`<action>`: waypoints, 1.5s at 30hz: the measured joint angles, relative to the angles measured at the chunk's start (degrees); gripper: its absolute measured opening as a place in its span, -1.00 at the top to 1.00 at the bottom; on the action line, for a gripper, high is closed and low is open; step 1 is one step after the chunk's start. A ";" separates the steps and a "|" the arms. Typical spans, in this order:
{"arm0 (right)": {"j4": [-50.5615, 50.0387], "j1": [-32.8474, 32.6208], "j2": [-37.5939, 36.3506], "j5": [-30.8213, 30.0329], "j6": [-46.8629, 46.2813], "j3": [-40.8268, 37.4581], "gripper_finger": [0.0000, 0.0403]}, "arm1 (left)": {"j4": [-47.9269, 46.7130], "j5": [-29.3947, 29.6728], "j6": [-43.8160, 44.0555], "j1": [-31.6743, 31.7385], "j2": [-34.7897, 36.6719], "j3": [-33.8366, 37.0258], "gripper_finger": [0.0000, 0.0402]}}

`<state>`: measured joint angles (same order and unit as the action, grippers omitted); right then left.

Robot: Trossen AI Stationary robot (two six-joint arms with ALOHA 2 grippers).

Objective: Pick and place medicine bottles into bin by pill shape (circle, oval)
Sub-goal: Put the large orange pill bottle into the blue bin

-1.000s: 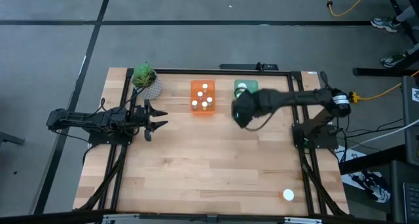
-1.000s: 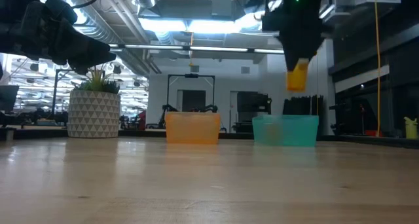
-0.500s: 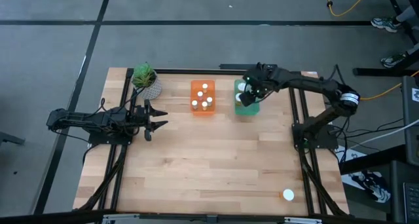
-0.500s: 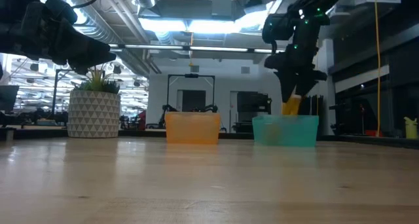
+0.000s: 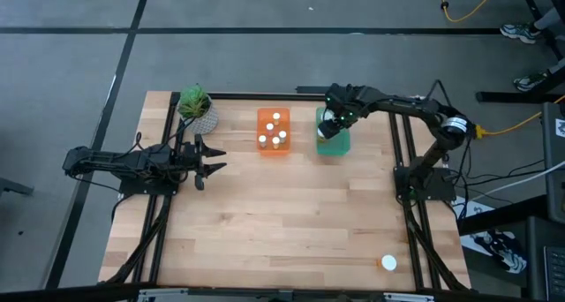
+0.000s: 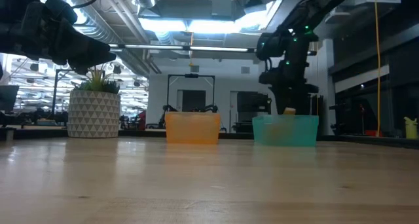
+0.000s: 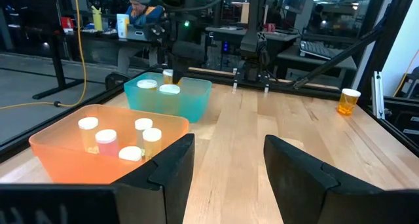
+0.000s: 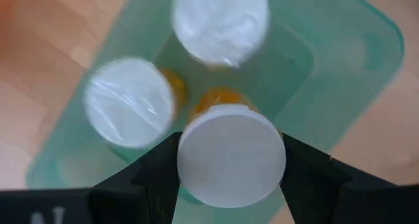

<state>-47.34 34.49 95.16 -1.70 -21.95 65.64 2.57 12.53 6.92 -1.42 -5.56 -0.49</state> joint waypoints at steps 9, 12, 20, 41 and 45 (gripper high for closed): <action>-3.37 0.30 4.44 -3.14 3.59 4.79 -0.09 | 0.00 0.00 0.00 0.01 0.01 0.00 0.12; -4.27 1.02 4.57 -3.12 3.69 4.67 -0.09 | 0.00 0.00 0.00 -0.01 0.00 0.02 0.12; -3.99 1.37 4.70 -3.01 3.22 4.38 -0.09 | 0.00 0.02 -0.02 0.01 0.02 0.02 0.12; -6.32 0.34 4.36 -3.25 2.92 7.00 -0.43 | 0.00 0.01 0.00 0.01 0.01 0.01 0.12; -13.07 -2.82 3.09 -3.60 1.49 11.14 -0.41 | 0.00 0.02 0.00 0.01 0.00 0.00 0.12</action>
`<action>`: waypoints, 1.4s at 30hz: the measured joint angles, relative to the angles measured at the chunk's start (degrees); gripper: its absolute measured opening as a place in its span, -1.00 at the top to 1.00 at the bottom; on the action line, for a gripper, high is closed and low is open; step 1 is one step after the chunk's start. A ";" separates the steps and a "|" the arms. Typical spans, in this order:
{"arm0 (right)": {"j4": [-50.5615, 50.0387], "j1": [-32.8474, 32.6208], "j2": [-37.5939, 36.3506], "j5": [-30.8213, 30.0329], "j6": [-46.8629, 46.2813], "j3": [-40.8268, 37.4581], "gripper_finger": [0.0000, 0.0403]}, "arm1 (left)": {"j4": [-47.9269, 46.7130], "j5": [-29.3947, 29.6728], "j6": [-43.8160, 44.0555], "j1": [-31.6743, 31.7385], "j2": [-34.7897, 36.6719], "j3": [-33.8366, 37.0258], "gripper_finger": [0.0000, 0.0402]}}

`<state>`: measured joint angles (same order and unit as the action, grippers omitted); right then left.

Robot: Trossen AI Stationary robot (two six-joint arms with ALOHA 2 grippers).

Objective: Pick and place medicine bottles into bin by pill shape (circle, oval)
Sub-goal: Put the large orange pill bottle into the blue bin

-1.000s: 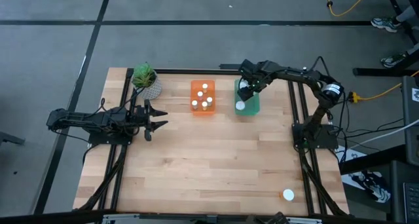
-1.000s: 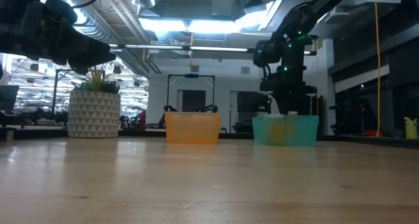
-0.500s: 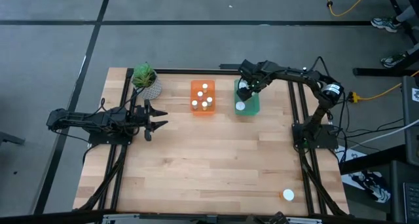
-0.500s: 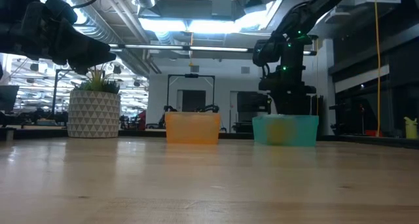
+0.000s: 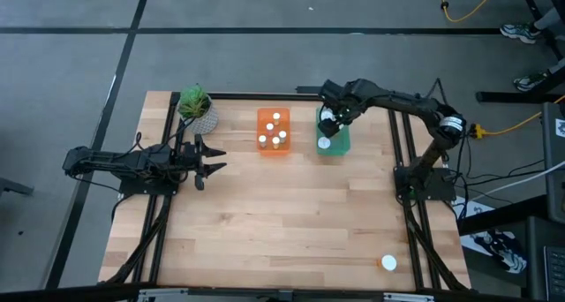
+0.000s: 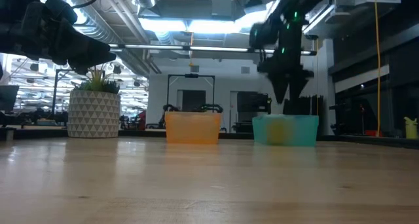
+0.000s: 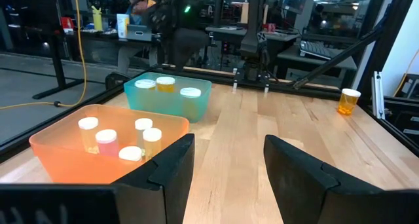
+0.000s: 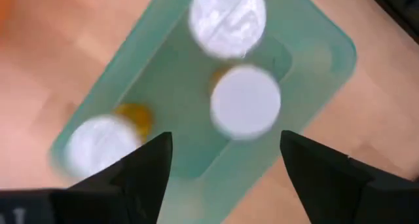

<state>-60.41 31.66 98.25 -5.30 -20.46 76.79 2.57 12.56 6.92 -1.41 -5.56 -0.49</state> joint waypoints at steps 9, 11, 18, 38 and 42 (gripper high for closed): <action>-10.99 -18.23 -17.65 -3.33 -16.92 -1.32 -0.44 | 0.02 0.00 0.00 -0.02 0.02 0.00 0.12; -12.64 -24.48 -21.26 -5.70 -25.00 -3.16 -0.44 | 0.02 0.00 0.00 -0.02 0.02 0.00 0.12; -16.45 -48.91 -25.41 -7.57 -60.21 -10.09 -0.44 | 0.00 -0.02 0.00 -0.01 0.01 0.01 0.12; -5.16 -84.70 -10.35 7.19 -113.19 -11.53 -0.44 | 0.00 -0.01 0.00 -0.02 0.02 0.01 0.12; -1.98 -86.97 -8.87 8.52 -115.94 -11.53 -0.44 | 0.02 0.00 0.00 0.00 0.02 0.00 0.12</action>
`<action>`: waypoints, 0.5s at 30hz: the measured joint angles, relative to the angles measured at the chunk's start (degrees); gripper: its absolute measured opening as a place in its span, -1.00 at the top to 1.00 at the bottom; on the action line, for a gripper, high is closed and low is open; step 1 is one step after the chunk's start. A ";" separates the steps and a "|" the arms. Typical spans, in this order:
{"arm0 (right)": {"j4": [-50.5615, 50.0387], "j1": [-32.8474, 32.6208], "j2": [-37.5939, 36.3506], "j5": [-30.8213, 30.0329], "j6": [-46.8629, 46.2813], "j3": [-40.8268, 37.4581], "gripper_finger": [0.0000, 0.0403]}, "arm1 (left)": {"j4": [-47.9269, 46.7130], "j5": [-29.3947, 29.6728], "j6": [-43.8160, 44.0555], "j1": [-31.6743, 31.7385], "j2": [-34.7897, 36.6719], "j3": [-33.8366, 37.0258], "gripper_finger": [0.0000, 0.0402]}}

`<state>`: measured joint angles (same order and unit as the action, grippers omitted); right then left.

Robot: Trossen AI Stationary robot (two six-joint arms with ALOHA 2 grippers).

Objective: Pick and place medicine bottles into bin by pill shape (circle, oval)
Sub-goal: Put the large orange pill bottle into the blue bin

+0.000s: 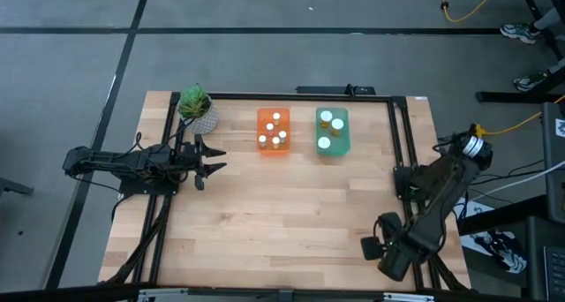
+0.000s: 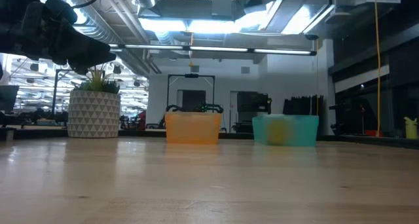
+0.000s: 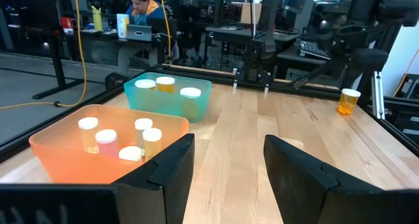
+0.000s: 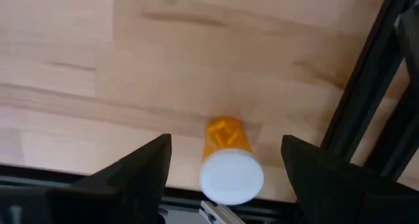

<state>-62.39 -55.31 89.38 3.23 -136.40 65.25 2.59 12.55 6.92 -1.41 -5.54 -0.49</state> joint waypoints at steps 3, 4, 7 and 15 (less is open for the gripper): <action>0.58 -1.04 0.36 0.76 -1.51 0.00 -0.44 | -0.02 0.00 0.00 0.00 0.00 0.00 0.12; 0.70 -1.19 0.31 1.44 -1.91 0.00 -0.44 | -0.02 -0.02 -0.01 -0.02 -0.01 0.01 0.12; 0.98 -1.27 0.31 2.96 -2.07 0.02 -0.44 | -0.02 -0.01 0.00 0.00 0.00 0.00 0.12; 4.33 -1.27 3.54 5.94 0.90 0.02 -0.44 | -0.02 -0.01 0.00 -0.02 0.00 0.02 0.12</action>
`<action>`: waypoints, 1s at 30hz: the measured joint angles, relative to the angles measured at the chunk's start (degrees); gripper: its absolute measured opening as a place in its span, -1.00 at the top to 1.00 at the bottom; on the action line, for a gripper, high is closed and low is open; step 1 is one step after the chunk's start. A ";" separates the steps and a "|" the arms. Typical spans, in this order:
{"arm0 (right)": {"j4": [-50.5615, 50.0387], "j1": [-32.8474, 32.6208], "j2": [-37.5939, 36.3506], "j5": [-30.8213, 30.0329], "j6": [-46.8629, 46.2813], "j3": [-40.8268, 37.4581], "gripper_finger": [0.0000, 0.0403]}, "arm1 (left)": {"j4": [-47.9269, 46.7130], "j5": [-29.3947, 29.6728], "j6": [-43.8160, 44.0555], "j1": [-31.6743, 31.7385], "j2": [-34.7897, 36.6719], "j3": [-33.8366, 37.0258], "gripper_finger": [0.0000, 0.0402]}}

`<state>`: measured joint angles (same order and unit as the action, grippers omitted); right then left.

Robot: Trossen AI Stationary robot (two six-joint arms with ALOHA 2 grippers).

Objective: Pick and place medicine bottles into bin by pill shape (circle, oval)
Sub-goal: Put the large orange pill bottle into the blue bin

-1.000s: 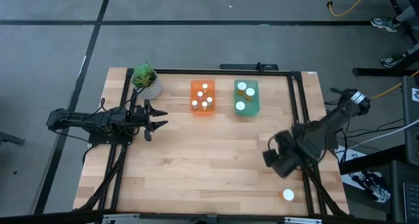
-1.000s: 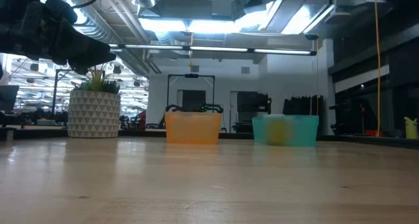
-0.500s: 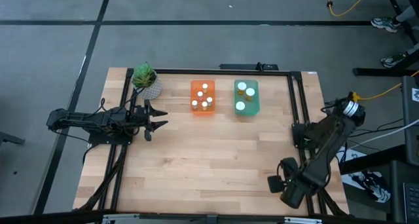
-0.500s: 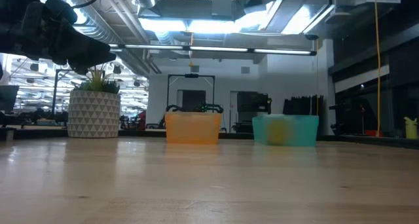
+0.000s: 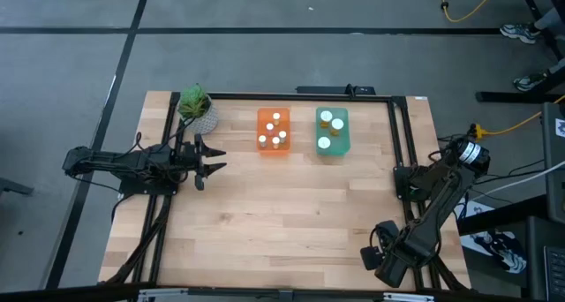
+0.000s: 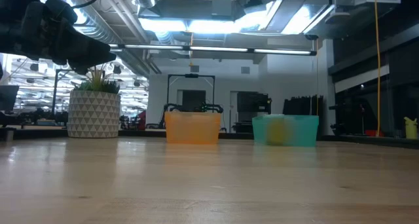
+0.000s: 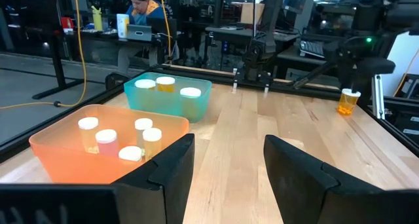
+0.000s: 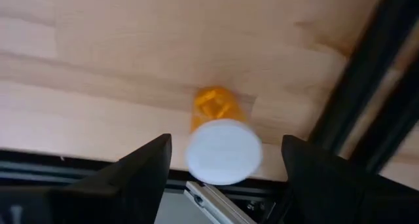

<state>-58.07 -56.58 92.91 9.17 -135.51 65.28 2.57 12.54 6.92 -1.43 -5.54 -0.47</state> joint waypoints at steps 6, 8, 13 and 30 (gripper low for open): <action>3.80 0.02 3.18 2.43 2.10 0.04 -0.44 | 0.00 -0.01 0.00 0.02 0.00 0.00 0.12; 4.50 0.00 4.18 3.19 2.10 0.04 -0.44 | 0.00 -0.01 0.00 0.02 -0.02 0.00 0.12; 5.99 -0.39 5.37 2.78 2.08 0.02 -0.44 | 0.00 0.00 -0.01 0.00 -0.01 -0.02 0.12; 6.97 -0.62 5.34 0.90 1.86 1.03 -0.44 | 0.00 0.01 0.00 0.02 -0.02 0.00 0.12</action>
<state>-51.10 -57.20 98.26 10.07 -133.65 66.30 2.57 12.56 6.92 -1.41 -5.56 -0.47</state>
